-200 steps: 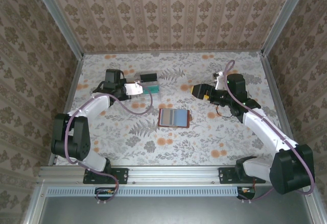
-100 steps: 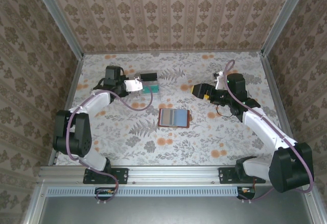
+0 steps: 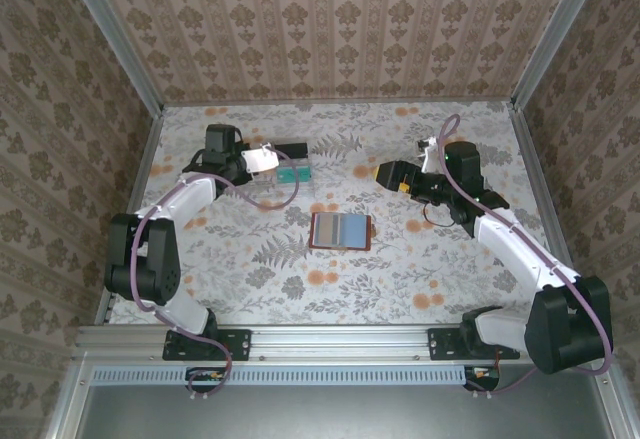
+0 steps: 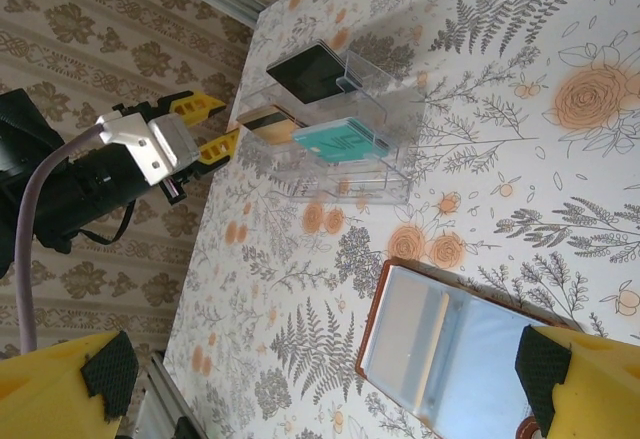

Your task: Take the credit cards out of the card holder

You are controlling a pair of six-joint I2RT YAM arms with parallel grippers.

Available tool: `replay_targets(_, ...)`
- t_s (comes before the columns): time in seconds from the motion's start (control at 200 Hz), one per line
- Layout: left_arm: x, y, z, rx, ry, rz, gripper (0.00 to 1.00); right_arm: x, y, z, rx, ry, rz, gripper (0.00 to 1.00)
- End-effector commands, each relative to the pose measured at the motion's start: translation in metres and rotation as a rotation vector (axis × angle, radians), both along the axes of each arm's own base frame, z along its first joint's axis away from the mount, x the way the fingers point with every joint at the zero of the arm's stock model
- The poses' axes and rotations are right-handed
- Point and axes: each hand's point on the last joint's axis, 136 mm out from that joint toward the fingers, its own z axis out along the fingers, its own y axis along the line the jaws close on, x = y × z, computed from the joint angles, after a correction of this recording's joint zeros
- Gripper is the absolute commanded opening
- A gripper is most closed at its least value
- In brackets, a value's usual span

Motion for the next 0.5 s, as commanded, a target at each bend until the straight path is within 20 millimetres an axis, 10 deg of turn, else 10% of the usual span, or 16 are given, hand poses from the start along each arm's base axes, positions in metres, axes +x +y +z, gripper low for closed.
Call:
replay_targets(0.0,0.000,-0.003,0.038,-0.094,-0.057,0.021,0.37,0.007,0.002,0.015,0.025,-0.030,0.009,1.00)
replay_targets(0.18,-0.014,0.000,0.066,-0.236,-0.101,0.110,0.47,0.007,0.002,0.010,0.012,-0.011,0.003,1.00)
replay_targets(0.41,-0.045,0.009,0.108,-0.546,-0.019,0.338,0.98,-0.001,0.010,-0.004,-0.143,0.027,0.010,1.00)
replay_targets(0.495,-0.057,0.017,0.120,-0.653,-0.005,0.432,1.00,-0.006,0.016,-0.012,-0.202,0.031,0.015,1.00)
